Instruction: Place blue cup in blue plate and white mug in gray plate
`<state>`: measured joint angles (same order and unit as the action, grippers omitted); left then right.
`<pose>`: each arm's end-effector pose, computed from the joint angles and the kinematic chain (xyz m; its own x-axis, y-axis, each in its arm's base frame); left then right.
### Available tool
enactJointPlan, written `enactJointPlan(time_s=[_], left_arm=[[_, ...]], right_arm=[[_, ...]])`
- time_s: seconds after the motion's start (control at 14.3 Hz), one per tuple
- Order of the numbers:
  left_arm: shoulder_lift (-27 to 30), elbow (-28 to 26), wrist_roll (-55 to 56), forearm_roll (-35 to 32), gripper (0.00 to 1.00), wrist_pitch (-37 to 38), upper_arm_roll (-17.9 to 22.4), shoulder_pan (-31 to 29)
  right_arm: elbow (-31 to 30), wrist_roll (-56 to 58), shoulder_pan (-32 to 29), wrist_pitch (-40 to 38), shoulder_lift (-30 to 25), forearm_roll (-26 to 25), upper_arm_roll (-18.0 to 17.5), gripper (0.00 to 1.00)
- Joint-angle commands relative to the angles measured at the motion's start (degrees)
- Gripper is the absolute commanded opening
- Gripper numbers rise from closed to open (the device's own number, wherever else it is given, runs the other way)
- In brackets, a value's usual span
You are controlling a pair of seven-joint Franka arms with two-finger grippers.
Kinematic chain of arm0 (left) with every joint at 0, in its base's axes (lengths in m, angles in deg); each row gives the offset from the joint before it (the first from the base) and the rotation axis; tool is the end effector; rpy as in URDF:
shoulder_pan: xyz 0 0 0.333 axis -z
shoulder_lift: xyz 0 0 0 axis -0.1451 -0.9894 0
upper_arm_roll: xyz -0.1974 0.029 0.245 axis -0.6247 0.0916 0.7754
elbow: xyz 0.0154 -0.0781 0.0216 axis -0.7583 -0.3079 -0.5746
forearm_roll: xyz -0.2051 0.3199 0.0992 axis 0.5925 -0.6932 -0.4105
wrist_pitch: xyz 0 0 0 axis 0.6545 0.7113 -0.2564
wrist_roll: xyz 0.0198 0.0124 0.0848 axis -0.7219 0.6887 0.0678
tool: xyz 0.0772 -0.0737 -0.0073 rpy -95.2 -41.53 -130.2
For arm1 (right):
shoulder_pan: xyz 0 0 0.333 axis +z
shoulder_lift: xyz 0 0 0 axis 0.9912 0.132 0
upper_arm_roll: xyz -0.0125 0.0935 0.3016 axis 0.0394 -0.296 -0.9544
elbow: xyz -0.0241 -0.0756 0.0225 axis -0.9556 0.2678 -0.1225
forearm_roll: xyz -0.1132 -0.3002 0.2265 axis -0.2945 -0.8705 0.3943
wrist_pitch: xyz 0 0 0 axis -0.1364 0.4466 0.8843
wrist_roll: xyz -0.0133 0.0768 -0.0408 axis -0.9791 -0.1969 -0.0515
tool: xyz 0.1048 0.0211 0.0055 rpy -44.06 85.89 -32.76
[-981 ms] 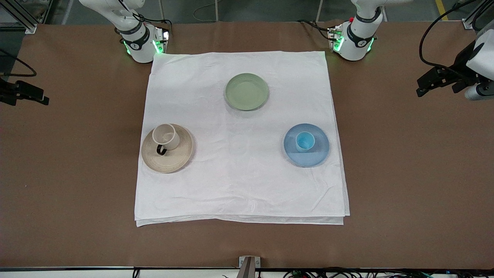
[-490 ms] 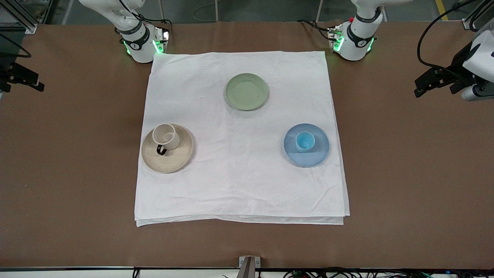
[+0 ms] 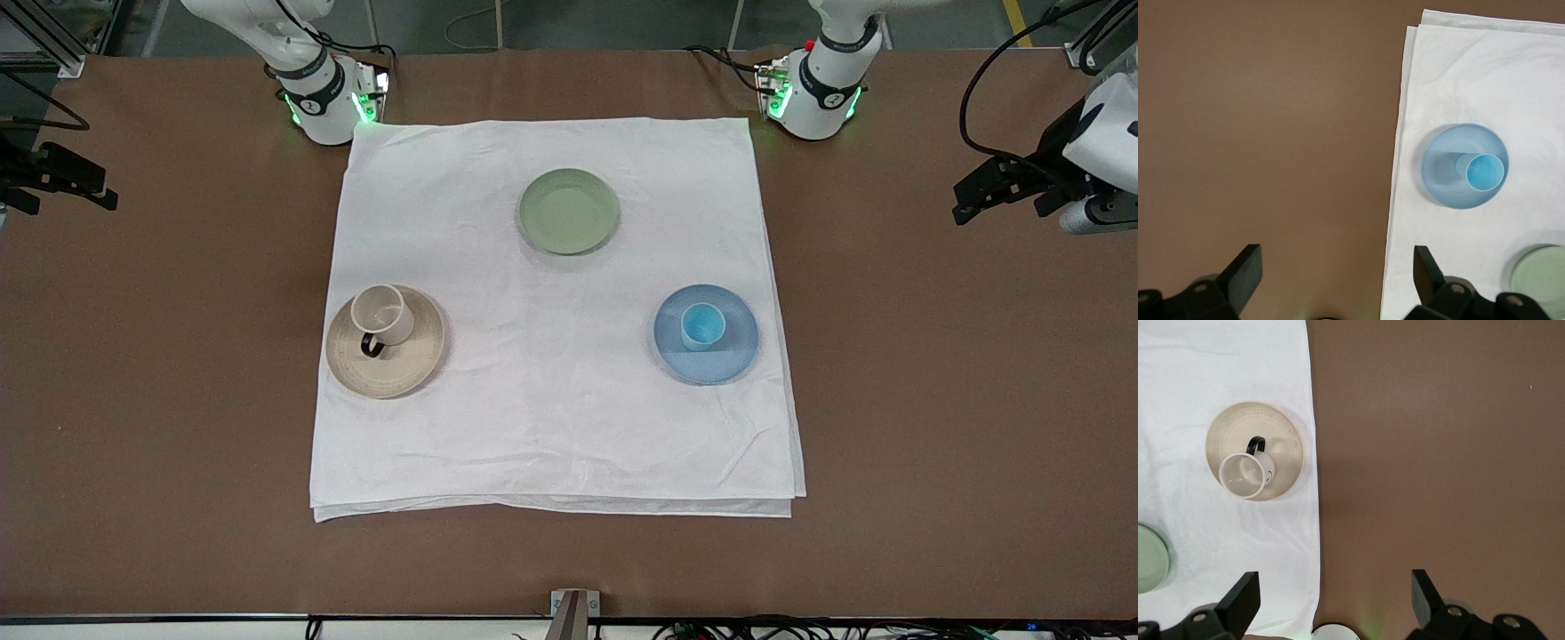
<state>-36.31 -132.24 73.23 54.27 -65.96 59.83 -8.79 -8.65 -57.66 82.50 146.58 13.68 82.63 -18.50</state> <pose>0.5317 -0.0478 0.6387 0.9963 0.0842 -0.0147 0.0837 -0.9961 -0.0274 0.5182 -0.0516 0.6388 0.9961 0.0354 -0.0811 0.0331 -0.9990 -0.0307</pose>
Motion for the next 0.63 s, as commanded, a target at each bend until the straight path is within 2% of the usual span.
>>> enactJointPlan(time_s=[0.0, 0.56], left_arm=[[0.8, -0.9, 0.4, 0.7, 1.00, -0.8, -0.1, -0.2], [0.0, -1.1, 0.3, 0.8, 1.00, -1.0, -0.1, 0.1]], right_arm=[[-1.7, 0.3, 0.3, 0.8, -1.9, -1.0, 0.0, 1.00], [-1.9, 0.4, 0.3, 0.8, -1.9, -1.0, 0.1, 1.00]])
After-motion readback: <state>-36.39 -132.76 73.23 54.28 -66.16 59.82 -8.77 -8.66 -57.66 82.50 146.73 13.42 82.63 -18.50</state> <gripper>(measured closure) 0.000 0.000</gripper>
